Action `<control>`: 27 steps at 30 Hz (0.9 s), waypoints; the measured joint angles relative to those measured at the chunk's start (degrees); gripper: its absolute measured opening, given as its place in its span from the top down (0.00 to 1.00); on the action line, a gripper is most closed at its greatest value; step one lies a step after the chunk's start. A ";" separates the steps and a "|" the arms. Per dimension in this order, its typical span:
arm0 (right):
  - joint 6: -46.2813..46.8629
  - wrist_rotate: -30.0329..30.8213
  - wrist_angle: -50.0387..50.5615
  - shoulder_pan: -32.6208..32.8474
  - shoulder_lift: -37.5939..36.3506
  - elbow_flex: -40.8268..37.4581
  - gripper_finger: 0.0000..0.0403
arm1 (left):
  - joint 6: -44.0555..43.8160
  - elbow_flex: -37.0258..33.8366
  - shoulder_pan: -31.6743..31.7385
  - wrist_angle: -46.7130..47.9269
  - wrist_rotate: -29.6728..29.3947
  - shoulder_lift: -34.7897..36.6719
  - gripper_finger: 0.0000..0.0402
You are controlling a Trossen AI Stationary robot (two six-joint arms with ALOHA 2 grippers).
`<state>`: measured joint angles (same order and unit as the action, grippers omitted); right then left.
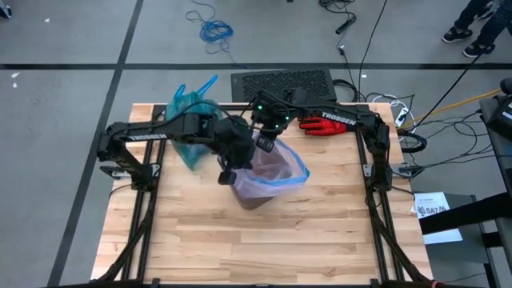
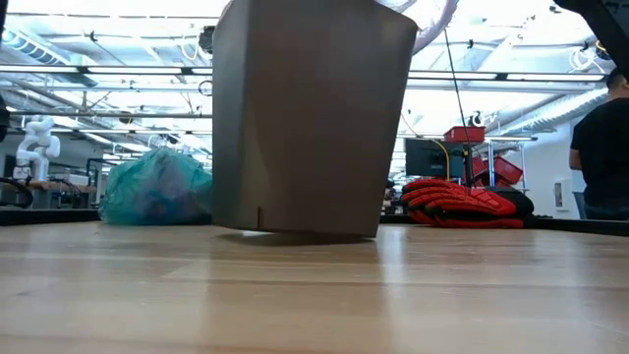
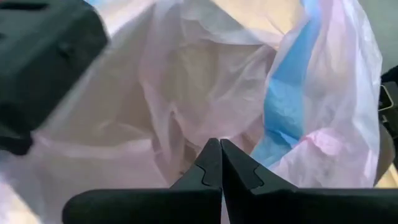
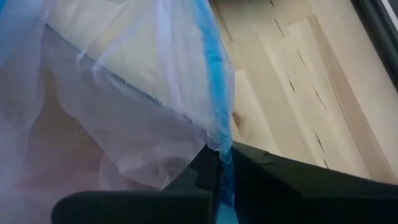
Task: Place trash/remove bag and relplace
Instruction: Insert the new pink trash bag into the trash bin
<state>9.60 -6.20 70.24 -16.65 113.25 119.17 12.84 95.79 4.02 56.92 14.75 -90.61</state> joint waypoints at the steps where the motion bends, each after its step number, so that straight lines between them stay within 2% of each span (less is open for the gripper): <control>1: -0.06 0.00 0.02 -0.12 0.00 0.00 0.97 | -0.59 0.00 -0.31 0.31 0.01 0.00 1.00; 14: -1.60 0.33 1.17 -0.67 0.00 0.00 0.97 | -13.20 -0.02 -7.70 2.97 1.38 1.63 1.00; 22: -3.41 0.29 1.23 -0.93 0.00 0.00 0.97 | -24.36 -0.34 -16.51 2.33 -9.57 4.17 1.00; 27: -3.71 0.22 1.27 -1.54 0.02 0.00 0.97 | -29.87 -4.99 -19.69 -1.05 -16.35 4.12 1.00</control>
<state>5.90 -5.98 71.51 -18.18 113.27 119.17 -17.02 90.79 -15.67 55.87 -1.60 -86.49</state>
